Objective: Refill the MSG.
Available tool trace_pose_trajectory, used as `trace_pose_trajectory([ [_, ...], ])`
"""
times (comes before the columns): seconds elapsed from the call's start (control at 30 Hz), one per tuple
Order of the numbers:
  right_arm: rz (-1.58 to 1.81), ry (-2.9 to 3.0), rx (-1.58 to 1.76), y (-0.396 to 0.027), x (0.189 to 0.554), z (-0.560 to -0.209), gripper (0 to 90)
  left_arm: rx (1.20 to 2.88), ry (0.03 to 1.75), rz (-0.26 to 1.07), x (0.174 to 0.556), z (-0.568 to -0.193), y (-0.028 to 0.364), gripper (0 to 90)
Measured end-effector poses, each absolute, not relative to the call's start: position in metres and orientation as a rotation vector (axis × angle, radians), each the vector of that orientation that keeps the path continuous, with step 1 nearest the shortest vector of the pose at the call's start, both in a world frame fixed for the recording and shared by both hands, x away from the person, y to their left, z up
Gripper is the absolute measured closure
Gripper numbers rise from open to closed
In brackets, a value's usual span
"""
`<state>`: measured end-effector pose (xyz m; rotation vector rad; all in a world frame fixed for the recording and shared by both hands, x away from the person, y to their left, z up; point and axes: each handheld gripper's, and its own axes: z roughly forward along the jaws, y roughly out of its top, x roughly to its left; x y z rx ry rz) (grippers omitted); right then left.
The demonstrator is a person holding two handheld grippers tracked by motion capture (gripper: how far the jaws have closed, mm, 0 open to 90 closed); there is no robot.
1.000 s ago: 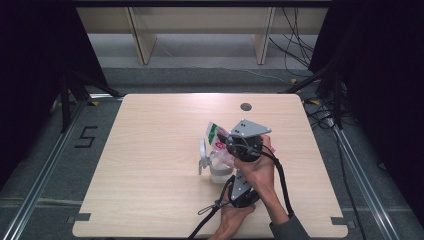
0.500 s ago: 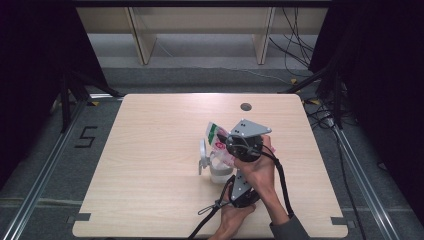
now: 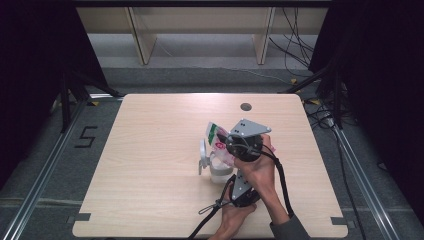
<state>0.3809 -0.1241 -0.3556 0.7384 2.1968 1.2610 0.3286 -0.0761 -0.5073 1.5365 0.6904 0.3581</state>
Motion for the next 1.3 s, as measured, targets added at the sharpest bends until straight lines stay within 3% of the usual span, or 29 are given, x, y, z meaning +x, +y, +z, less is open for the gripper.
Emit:
trace_pose_trajectory([
  [0.63, 1.256, 2.207, 0.727, -0.123, 0.382, -0.355, 90.0, 1.535, 0.694, 0.357, 0.33, -0.507, -0.076, 76.3],
  [0.67, 1.26, 2.217, 0.759, -0.121, 0.381, -0.357, 90.0, 1.347, 0.76, 0.271, 0.327, -0.506, -0.091, 76.2],
  [0.7, 1.26, 2.217, 0.759, -0.121, 0.381, -0.357, 90.0, 1.347, 0.76, 0.271, 0.327, -0.506, -0.091, 76.2],
  [0.73, 1.253, 2.228, 0.751, -0.122, 0.382, -0.356, 90.0, 1.58, 0.678, 0.378, 0.331, -0.507, -0.075, 76.2],
  [1.3, 1.237, 2.212, 0.705, -0.119, 0.384, -0.355, 90.0, 1.595, 0.693, 0.378, 0.331, -0.505, -0.074, 76.1],
])
